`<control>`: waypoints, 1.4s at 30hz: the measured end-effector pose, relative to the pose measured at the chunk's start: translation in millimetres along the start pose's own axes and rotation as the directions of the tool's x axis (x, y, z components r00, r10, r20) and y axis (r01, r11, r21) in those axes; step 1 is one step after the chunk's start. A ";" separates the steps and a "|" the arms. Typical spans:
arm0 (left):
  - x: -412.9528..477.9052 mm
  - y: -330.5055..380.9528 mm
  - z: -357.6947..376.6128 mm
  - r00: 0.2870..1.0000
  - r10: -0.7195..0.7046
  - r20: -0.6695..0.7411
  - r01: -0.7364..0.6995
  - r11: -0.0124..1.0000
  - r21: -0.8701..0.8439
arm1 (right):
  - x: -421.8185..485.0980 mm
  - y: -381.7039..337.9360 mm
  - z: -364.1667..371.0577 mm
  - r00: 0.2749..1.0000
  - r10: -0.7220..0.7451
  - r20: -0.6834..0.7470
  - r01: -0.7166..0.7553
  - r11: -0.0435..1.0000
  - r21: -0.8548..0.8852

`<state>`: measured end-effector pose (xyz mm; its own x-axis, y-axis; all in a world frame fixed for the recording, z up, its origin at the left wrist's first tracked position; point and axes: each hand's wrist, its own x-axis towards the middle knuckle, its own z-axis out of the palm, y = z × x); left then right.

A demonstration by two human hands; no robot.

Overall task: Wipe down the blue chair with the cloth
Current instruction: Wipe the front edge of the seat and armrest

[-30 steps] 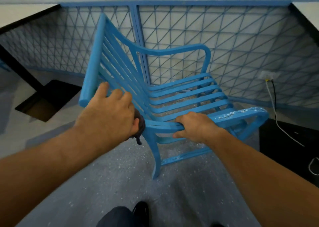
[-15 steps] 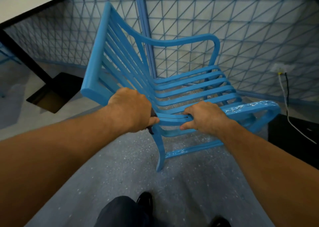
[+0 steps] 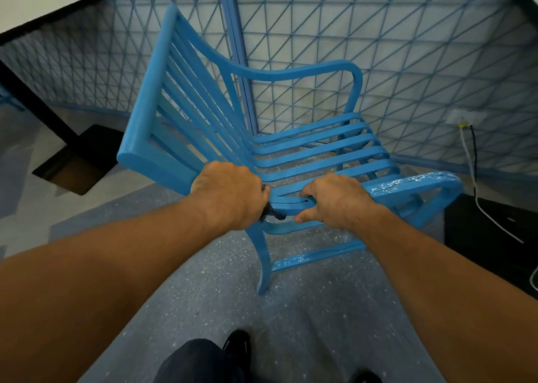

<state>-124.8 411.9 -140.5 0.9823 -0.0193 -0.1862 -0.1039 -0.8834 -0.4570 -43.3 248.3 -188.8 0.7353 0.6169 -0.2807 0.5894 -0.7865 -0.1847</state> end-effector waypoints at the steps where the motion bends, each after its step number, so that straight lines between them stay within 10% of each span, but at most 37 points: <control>1: 3.4 -0.3 -0.6 1.000 -0.019 0.024 0.020 1.000 -0.018 | 0.4 0.4 -0.1 1.000 -0.002 0.000 0.002 1.000 0.004; 9: -38.6 -14.8 10.2 0.974 0.184 -0.128 -0.153 0.963 0.222 | 0.1 1.1 -0.7 1.000 -0.005 0.028 0.005 1.000 0.008; 30: -29.6 -5.2 32.2 0.895 0.253 -0.368 -0.215 0.967 0.139 | 3.7 0.6 3.1 0.999 0.026 0.019 -0.026 1.000 0.009; 42: -7.1 12.0 -2.0 0.993 0.082 -0.088 -0.078 0.996 0.046 | 0.1 -2.1 1.6 1.000 0.027 -0.002 -0.027 1.000 0.005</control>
<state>-132.7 400.6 -143.0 0.9805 -0.1326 -0.1452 -0.1870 -0.8569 -0.4803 -44.9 250.0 -189.9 0.7516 0.5954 -0.2838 0.5674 -0.8031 -0.1819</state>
